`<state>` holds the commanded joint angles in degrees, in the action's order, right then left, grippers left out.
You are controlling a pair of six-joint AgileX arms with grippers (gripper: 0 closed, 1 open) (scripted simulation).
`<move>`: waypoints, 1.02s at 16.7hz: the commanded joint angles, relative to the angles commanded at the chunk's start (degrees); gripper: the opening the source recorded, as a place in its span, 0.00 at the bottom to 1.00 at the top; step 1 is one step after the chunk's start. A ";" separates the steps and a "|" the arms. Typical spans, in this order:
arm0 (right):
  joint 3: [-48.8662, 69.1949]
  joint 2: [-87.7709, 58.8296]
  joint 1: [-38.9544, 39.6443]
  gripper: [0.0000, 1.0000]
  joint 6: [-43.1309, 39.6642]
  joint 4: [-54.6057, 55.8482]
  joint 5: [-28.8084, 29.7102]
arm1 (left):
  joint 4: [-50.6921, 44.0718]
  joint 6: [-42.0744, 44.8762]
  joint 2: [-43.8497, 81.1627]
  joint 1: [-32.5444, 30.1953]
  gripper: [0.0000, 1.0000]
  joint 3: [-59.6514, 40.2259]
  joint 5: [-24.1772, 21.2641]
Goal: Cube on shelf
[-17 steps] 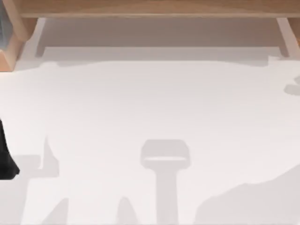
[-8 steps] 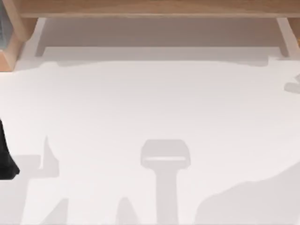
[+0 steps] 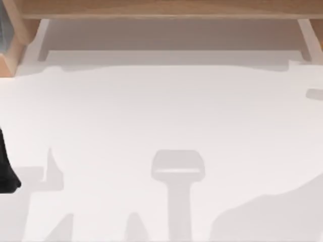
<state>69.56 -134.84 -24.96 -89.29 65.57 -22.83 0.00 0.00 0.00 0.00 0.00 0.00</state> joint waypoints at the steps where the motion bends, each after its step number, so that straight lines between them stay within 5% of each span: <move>1: 0.00 0.00 0.00 0.10 0.00 0.00 0.00 | 0.00 0.00 0.00 0.00 1.00 0.00 0.00; 3: 0.00 0.00 0.00 0.00 0.00 0.00 0.00 | 0.00 0.00 0.00 0.00 1.00 0.00 0.00; 17: -6.90 3.09 -1.86 0.00 0.21 3.72 -1.58 | 0.00 0.00 0.00 0.00 1.00 0.00 0.00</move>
<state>62.66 -131.76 -26.81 -89.07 69.28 -24.41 0.00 0.00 0.00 0.00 0.00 0.00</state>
